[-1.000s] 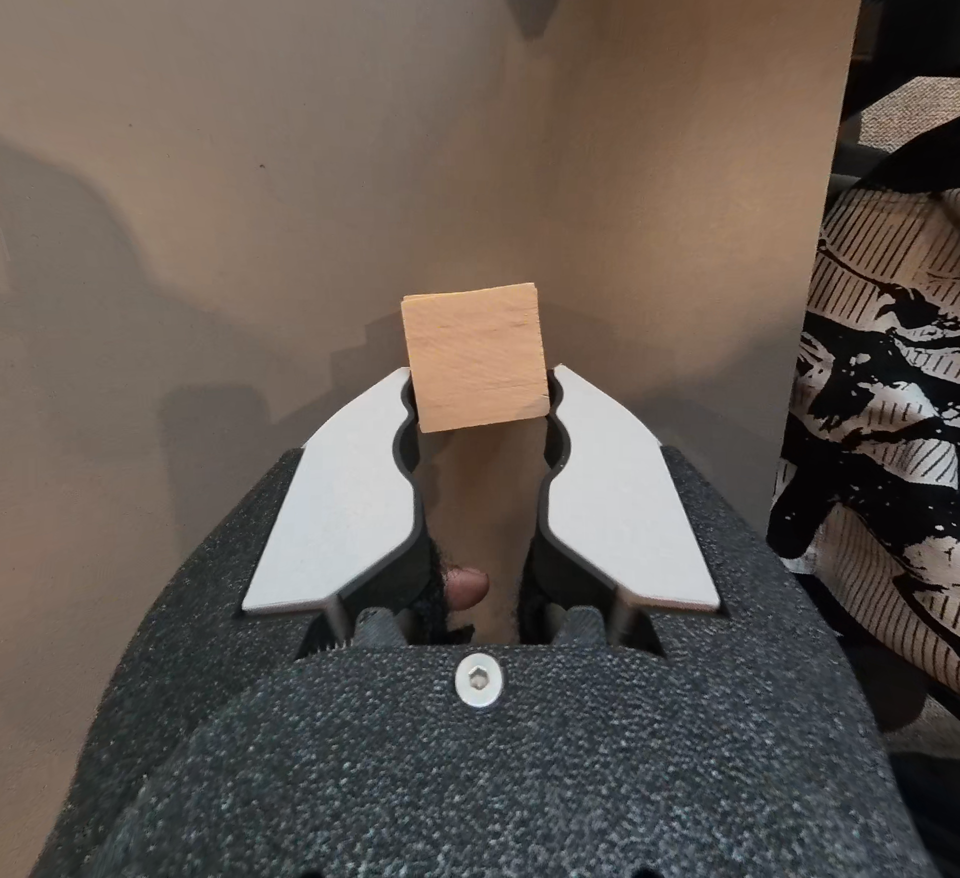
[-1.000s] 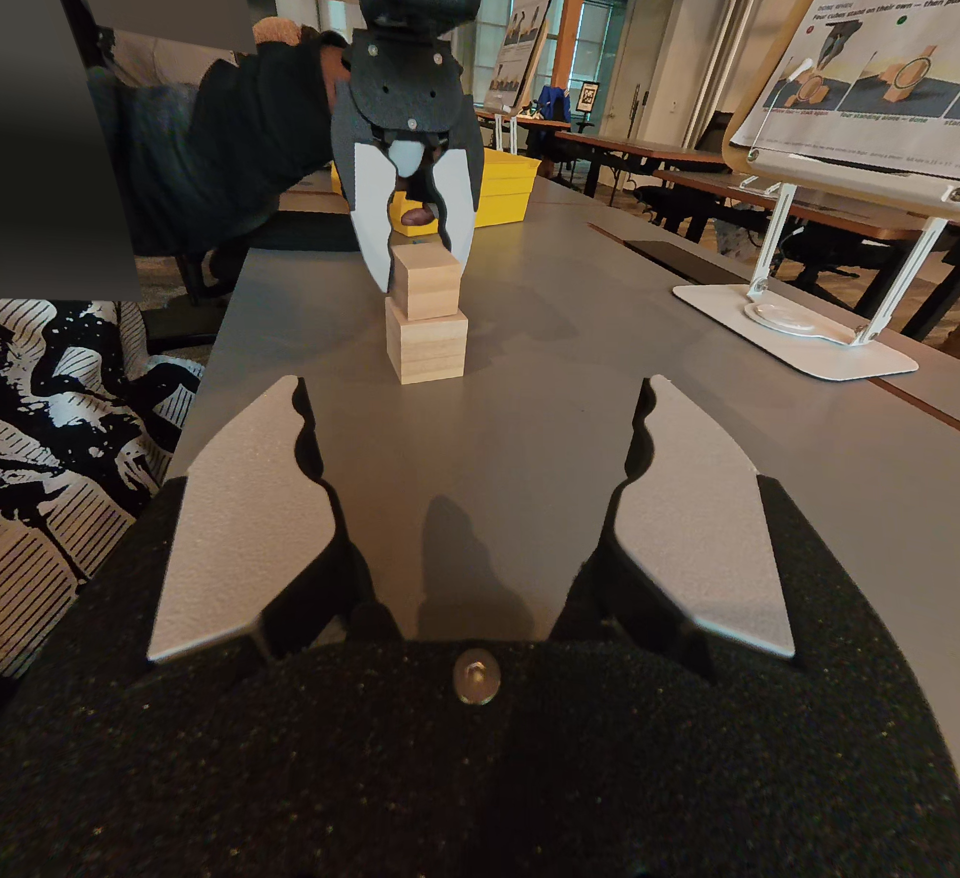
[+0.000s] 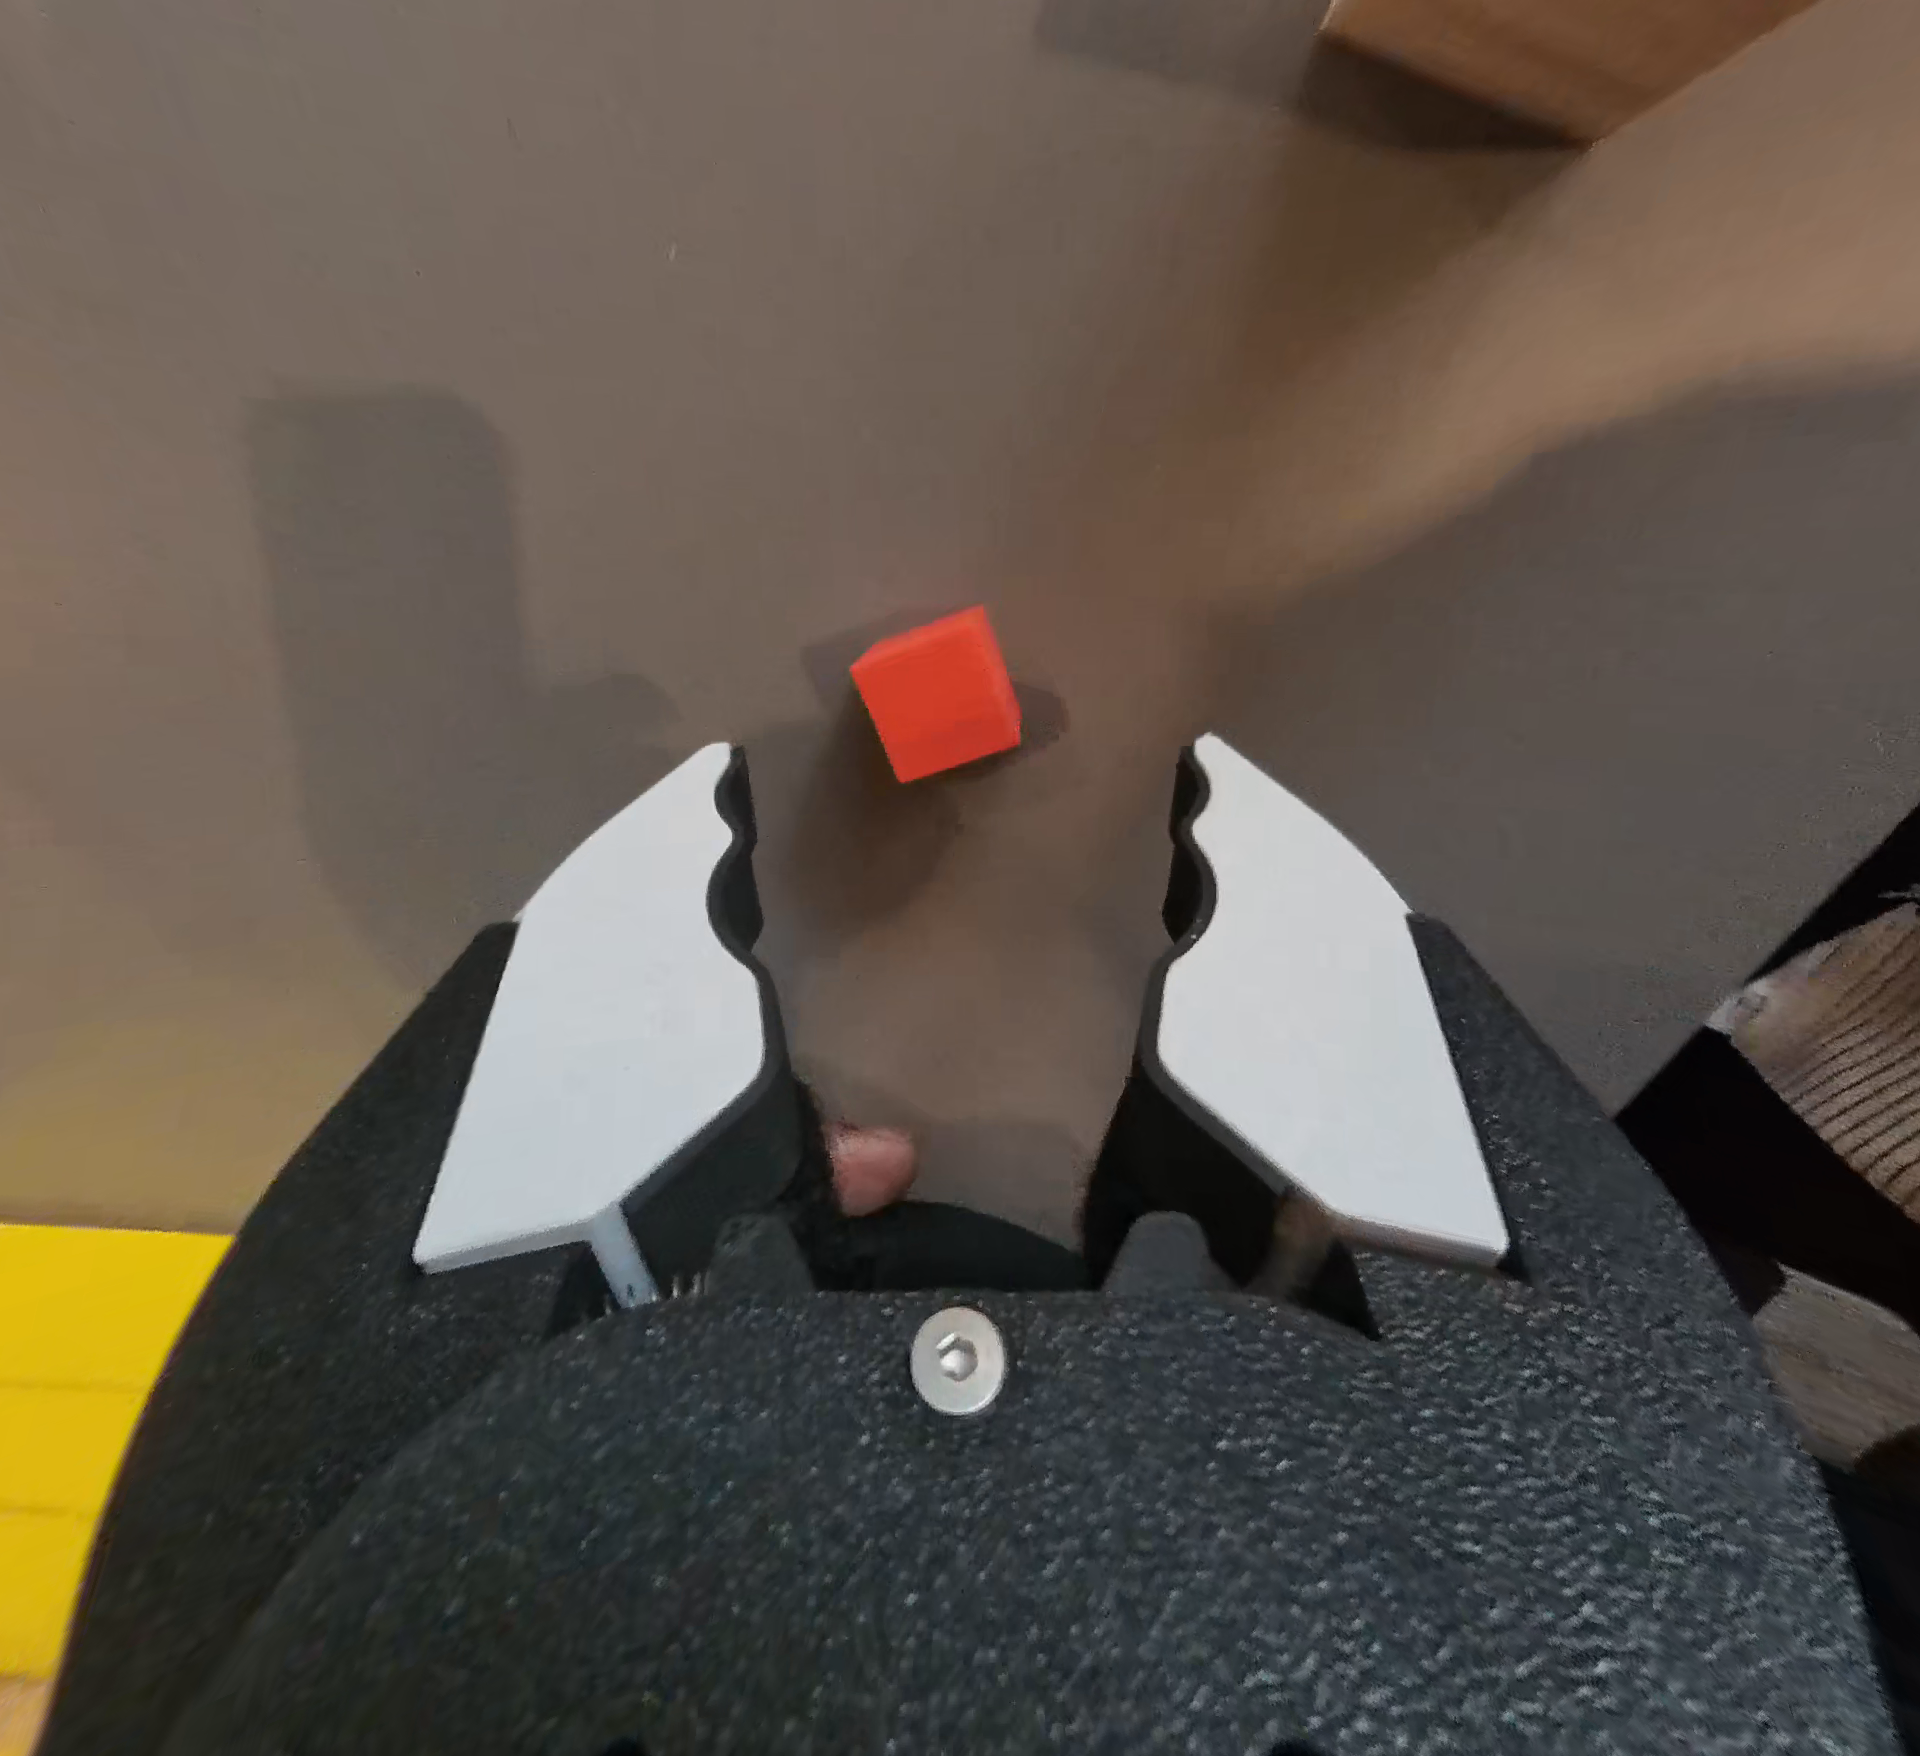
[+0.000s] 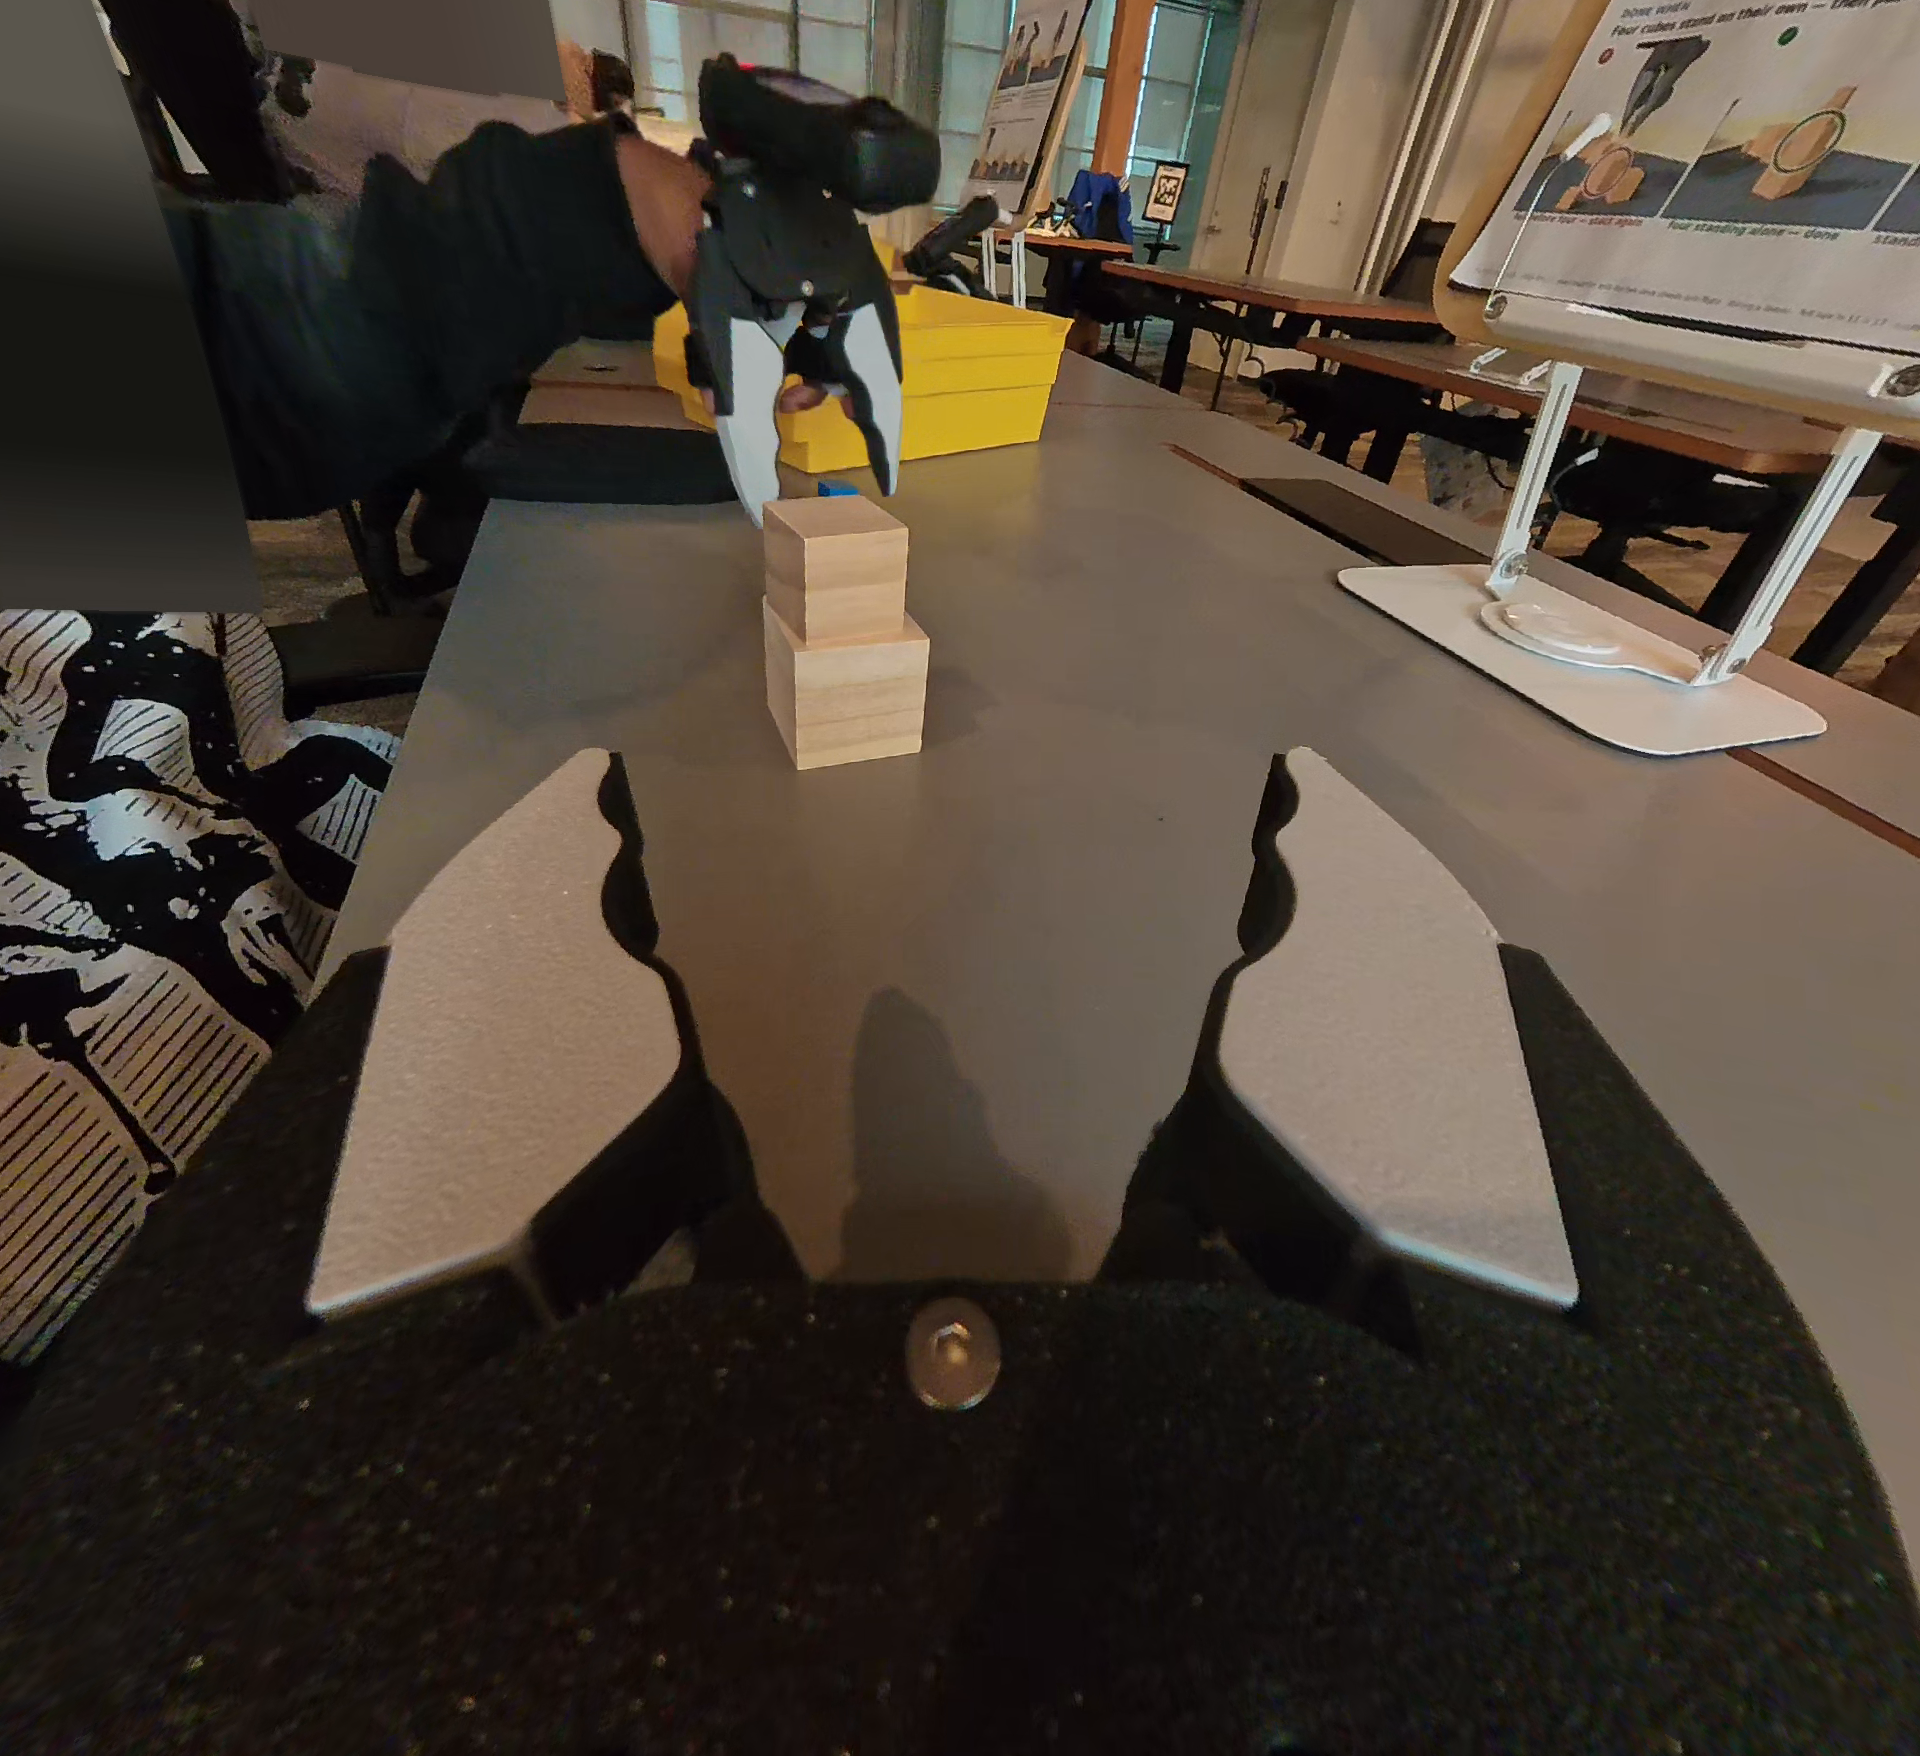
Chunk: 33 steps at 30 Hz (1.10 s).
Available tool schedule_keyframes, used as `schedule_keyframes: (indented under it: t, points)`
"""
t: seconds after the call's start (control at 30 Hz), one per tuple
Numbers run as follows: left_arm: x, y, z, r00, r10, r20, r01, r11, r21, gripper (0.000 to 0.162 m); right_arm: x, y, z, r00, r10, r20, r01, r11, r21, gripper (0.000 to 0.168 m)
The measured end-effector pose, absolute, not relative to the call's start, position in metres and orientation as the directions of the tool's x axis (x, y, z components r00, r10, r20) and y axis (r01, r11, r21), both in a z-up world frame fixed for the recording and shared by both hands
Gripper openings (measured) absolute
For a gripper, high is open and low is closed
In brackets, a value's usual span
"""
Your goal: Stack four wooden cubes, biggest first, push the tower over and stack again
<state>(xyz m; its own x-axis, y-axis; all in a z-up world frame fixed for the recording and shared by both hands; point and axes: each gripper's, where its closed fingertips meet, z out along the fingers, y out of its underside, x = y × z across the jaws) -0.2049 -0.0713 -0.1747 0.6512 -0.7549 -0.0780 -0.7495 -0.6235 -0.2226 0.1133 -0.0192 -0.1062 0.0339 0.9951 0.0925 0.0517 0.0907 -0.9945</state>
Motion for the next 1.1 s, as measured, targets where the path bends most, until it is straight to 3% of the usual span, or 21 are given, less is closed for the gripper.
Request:
schedule_keyframes:
  t: [0.2,0.27,0.3,0.33,0.7,0.9,1.1]
  points:
    - [-0.208,-0.065,-0.190,0.692,-0.720,-0.054,-0.709,-0.665,-0.235,0.064,0.114,-0.018,-0.106,0.035,0.996,0.085,0.049,0.084,-0.995,0.112]
    - [-0.209,-0.064,-0.193,0.693,-0.719,-0.048,-0.708,-0.668,-0.230,0.048,0.113,-0.019,-0.106,0.035,0.996,0.085,0.049,0.084,-0.995,0.112]
    - [-0.209,-0.064,-0.194,0.691,-0.721,-0.044,-0.709,-0.666,-0.234,0.030,0.114,-0.018,-0.106,0.035,0.996,0.085,0.049,0.083,-0.995,0.112]
    - [-0.209,-0.063,-0.194,0.690,-0.723,-0.043,-0.709,-0.662,-0.242,0.026,0.114,-0.018,-0.106,0.035,0.996,0.084,0.048,0.083,-0.995,0.112]
    - [-0.164,-0.053,-0.119,0.574,-0.816,-0.070,-0.773,-0.511,-0.376,0.026,0.114,-0.018,-0.105,0.035,0.996,0.084,0.047,0.082,-0.996,0.111]
    - [-0.114,-0.053,-0.081,0.418,-0.903,-0.099,-0.861,-0.359,-0.359,0.026,0.114,-0.018,-0.105,0.035,0.996,0.087,0.044,0.085,-0.995,0.111]
    - [-0.075,-0.053,-0.077,0.321,-0.943,-0.092,-0.902,-0.274,-0.333,0.026,0.114,-0.019,-0.105,0.034,0.995,0.089,0.044,0.088,-0.995,0.111]
